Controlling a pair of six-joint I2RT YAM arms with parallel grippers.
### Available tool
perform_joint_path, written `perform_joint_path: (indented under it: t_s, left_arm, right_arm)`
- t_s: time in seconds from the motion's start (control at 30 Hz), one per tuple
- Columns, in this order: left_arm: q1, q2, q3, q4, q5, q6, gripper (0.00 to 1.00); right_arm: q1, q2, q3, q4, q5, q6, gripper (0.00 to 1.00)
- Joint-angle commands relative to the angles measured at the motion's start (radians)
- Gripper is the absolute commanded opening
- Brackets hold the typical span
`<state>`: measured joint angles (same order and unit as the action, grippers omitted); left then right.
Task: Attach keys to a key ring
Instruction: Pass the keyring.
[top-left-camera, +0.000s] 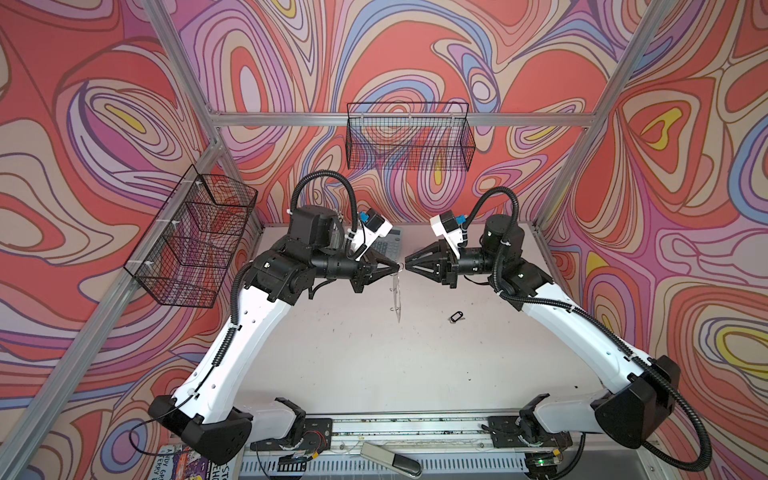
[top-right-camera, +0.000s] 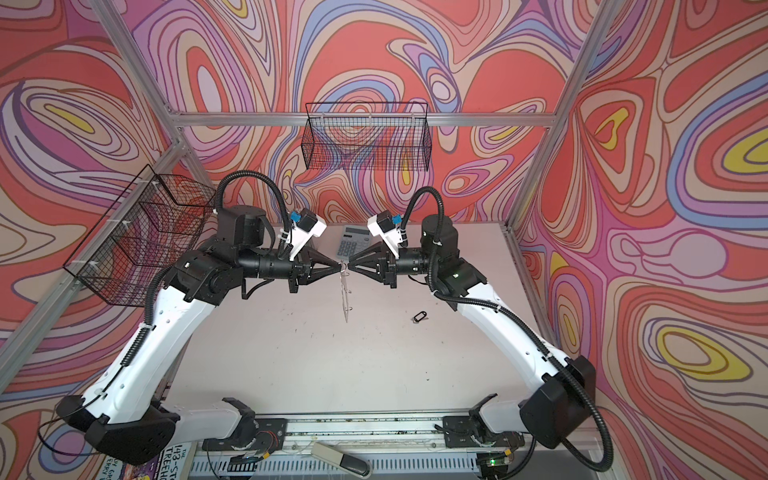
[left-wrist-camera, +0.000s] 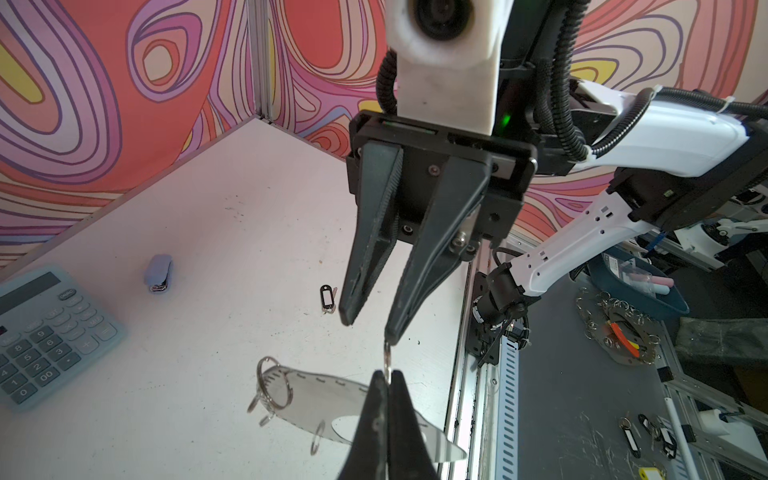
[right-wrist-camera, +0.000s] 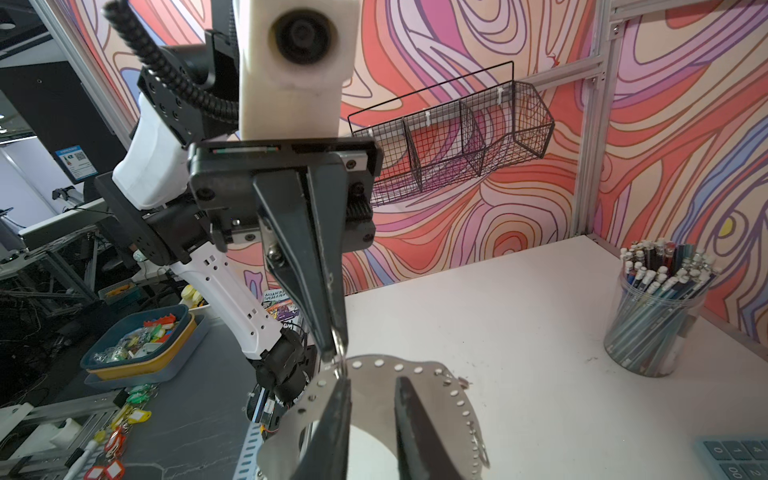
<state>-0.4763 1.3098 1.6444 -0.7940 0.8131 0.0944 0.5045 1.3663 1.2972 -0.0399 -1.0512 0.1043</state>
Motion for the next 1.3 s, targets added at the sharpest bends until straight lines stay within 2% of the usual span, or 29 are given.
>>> perform_joint_path:
  t_s: [0.0, 0.17, 0.33, 0.47, 0.53, 0.8, 0.93, 1.13, 1.23, 1.27]
  left_arm:
    - [0.007, 0.006, 0.020, -0.006, 0.032, 0.023, 0.00]
    - [0.007, 0.014, 0.021, -0.007, 0.047, 0.022, 0.00]
    - [0.006, 0.016, 0.022, -0.005, 0.049, 0.018, 0.00]
    - [0.006, 0.010, 0.021, -0.007, 0.051, 0.022, 0.00]
    - [0.006, 0.008, 0.020, -0.007, 0.046, 0.022, 0.00]
    - [0.006, 0.011, 0.018, 0.001, 0.052, 0.021, 0.00]
    - [0.005, 0.012, 0.015, 0.011, 0.060, 0.014, 0.00]
    - [0.006, 0.013, 0.011, 0.023, 0.049, 0.009, 0.00]
    - [0.007, 0.004, 0.001, 0.037, 0.040, -0.001, 0.13]
    - [0.006, -0.001, -0.006, 0.052, 0.032, -0.008, 0.24]
  right_arm:
    - [0.003, 0.011, 0.030, -0.016, -0.059, -0.027, 0.20]
    - [0.018, 0.014, 0.043, -0.017, -0.072, -0.023, 0.19]
    - [0.037, 0.039, 0.069, -0.047, -0.072, -0.041, 0.14]
    - [0.041, 0.045, 0.075, -0.077, -0.070, -0.064, 0.03]
    - [0.042, 0.042, 0.073, -0.089, -0.067, -0.073, 0.02]
    - [0.042, 0.026, 0.063, -0.154, -0.076, -0.124, 0.03]
    - [0.042, 0.025, 0.063, -0.167, -0.109, -0.135, 0.00]
    - [0.042, -0.007, 0.023, -0.089, -0.105, -0.096, 0.00]
    - [0.042, -0.033, -0.017, 0.014, -0.070, -0.027, 0.00]
    - [0.040, -0.040, -0.030, 0.053, -0.057, -0.001, 0.00]
